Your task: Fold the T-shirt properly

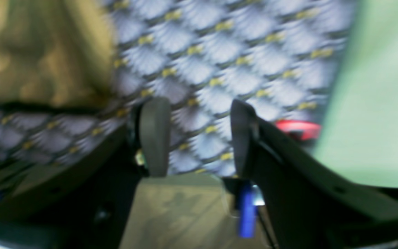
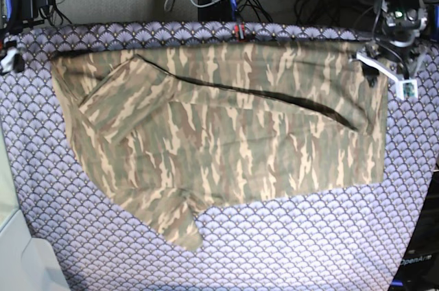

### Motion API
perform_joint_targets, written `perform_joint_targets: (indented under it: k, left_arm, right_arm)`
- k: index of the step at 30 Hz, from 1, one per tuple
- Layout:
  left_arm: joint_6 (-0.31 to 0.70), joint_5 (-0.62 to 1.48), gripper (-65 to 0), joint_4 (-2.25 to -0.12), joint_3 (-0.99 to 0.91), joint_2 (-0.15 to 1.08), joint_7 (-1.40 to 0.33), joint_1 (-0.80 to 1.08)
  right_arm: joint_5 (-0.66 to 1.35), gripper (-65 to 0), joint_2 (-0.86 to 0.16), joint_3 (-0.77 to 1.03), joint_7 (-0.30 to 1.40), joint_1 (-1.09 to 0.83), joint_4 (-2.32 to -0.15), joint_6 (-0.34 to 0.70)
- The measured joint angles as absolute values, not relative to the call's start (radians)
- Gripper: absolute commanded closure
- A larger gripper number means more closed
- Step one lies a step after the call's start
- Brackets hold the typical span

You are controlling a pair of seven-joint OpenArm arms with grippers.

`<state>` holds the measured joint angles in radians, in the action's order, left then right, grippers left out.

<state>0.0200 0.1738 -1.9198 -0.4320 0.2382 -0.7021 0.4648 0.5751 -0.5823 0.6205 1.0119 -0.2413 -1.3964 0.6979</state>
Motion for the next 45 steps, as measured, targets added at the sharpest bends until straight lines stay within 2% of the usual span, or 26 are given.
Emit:
perform_joint_targets:
  k: [3, 8, 11, 16, 21, 26, 31, 39, 45]
  left_arm:
    - [0.022, 0.177, -38.4, -1.956, -0.432, 0.237, -0.706, 0.450]
    - [0.019, 0.173, -38.4, -1.929, -0.432, 0.243, -0.773, 0.347]
    - [0.019, 0.171, -38.2, -1.924, -0.436, 0.233, -0.860, 0.331]
    - [0.012, 0.168, -38.3, -1.944, -0.438, 0.191, -0.921, 0.320]
    - [0.009, 0.167, -38.4, -1.959, -0.436, 0.167, -0.988, 0.365]
    - [0.004, 0.168, -38.4, -1.965, -0.438, 0.159, -0.983, 0.379]
    - [0.012, 0.171, -38.4, -1.965, -0.511, 0.144, -0.987, 0.354]
    - [0.019, 0.172, -38.4, -1.966, -0.575, 0.175, -0.985, 0.341]
    - [0.019, 0.173, -38.4, -1.966, -0.582, 0.204, -0.984, 0.340]
  right_arm:
    - [0.524, -29.9, -0.595, 0.628, 0.998, -0.178, -1.398, 0.700]
    - [0.287, -29.9, -0.577, 0.583, 1.075, 0.035, -1.362, 0.694]
    - [0.209, -29.9, -0.538, 0.465, 1.065, 0.234, -1.276, 0.704]
    - [0.075, -29.9, -0.479, 0.150, 0.976, 0.496, -0.992, 0.700]
    - [0.030, -29.9, -0.408, -0.006, 0.772, 0.674, -0.773, 0.706]
    - [0.005, -30.3, -0.401, -0.091, 0.659, 0.717, -0.649, 0.702]
    - [0.007, -30.4, -0.379, -0.117, 0.573, 0.715, -0.635, 0.702]
    - [0.014, -39.9, -0.315, -0.114, 0.533, 0.733, -0.634, 0.702]
    - [0.010, -41.0, -0.306, -0.022, 0.474, 0.742, -0.606, 0.702]
